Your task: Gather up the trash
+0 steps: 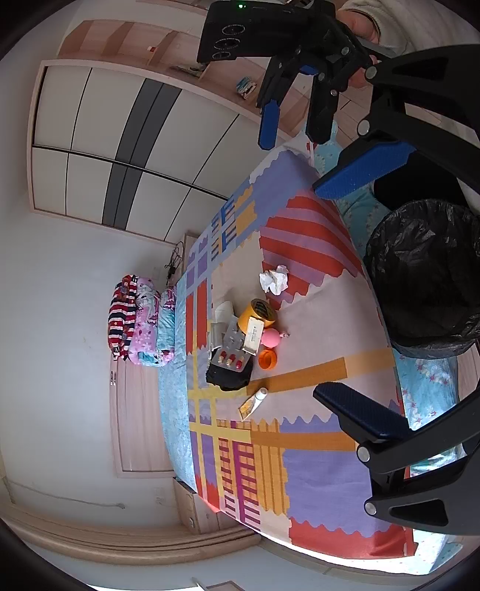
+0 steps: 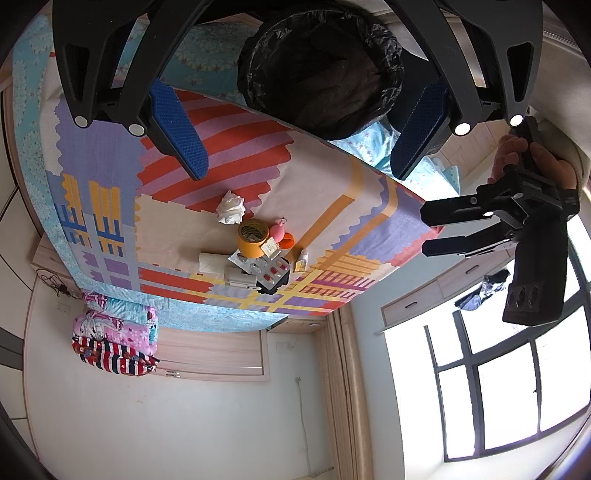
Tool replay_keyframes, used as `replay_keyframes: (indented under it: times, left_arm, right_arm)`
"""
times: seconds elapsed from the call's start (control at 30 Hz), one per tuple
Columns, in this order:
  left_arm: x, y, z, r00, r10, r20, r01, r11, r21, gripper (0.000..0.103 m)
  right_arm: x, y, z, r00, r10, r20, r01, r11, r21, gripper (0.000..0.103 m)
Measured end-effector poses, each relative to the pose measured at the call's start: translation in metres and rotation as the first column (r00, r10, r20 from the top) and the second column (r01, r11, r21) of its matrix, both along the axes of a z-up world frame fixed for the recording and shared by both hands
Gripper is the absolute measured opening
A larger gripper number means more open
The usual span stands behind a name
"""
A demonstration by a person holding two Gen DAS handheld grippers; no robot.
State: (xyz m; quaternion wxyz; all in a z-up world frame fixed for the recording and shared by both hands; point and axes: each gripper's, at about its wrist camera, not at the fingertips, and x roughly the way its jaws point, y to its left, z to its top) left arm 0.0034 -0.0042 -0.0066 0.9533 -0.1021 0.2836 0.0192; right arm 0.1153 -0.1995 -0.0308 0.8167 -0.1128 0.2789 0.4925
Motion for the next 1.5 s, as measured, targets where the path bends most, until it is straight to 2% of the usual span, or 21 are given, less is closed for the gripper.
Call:
replay_keyframes:
  times: [0.3,0.5,0.87,1.0,1.03,1.07,1.13,1.2,1.27,1.5]
  left_arm:
    - [0.008,0.003,-0.004,1.000,0.000,-0.009,0.001,1.000,0.004,0.095]
    - [0.024,0.017,-0.008,1.000,0.001,-0.021,-0.002,1.000,-0.024,0.095]
    - [0.081,0.047,-0.019,0.998,-0.022,-0.053,0.019,0.998,-0.055,0.095]
    - [0.106,0.060,-0.027,0.997,-0.038,-0.067,0.032,0.996,-0.086,0.095]
    - [0.111,0.063,-0.028,0.997,-0.039,-0.071,0.032,0.995,-0.095,0.095]
    - [0.117,0.066,-0.031,0.996,-0.041,-0.075,0.033,0.994,-0.106,0.095]
    - [0.128,0.072,-0.035,0.996,-0.043,-0.084,0.032,0.991,-0.128,0.093]
    - [0.139,0.079,-0.040,0.995,-0.041,-0.091,0.026,0.988,-0.154,0.089]
    - [0.149,0.083,-0.043,0.994,-0.051,-0.098,0.033,0.983,-0.178,0.079]
    - [0.181,0.098,-0.061,0.989,-0.036,-0.141,0.000,0.969,-0.248,0.067]
  right_arm:
    - [0.007,0.003,-0.003,1.000,0.001,-0.014,-0.001,1.000,-0.003,0.100]
    - [0.014,0.011,-0.008,1.000,0.021,-0.017,-0.021,1.000,-0.006,0.100]
    - [0.054,0.031,-0.023,0.999,-0.002,-0.032,0.002,1.000,-0.004,0.100]
    - [0.068,0.040,-0.031,0.999,-0.013,-0.043,0.012,1.000,-0.012,0.099]
    - [0.072,0.042,-0.032,0.999,-0.014,-0.046,0.014,1.000,-0.012,0.098]
    - [0.076,0.044,-0.035,0.999,-0.018,-0.049,0.017,1.000,-0.014,0.091]
    - [0.085,0.049,-0.041,0.997,-0.028,-0.065,0.026,0.999,-0.022,0.085]
    - [0.090,0.053,-0.045,0.997,-0.029,-0.076,0.027,0.999,-0.028,0.085]
    - [0.095,0.057,-0.048,0.997,-0.027,-0.072,0.025,0.999,-0.031,0.085]
    - [0.116,0.073,-0.061,0.994,-0.046,-0.098,0.043,0.999,-0.032,0.084]
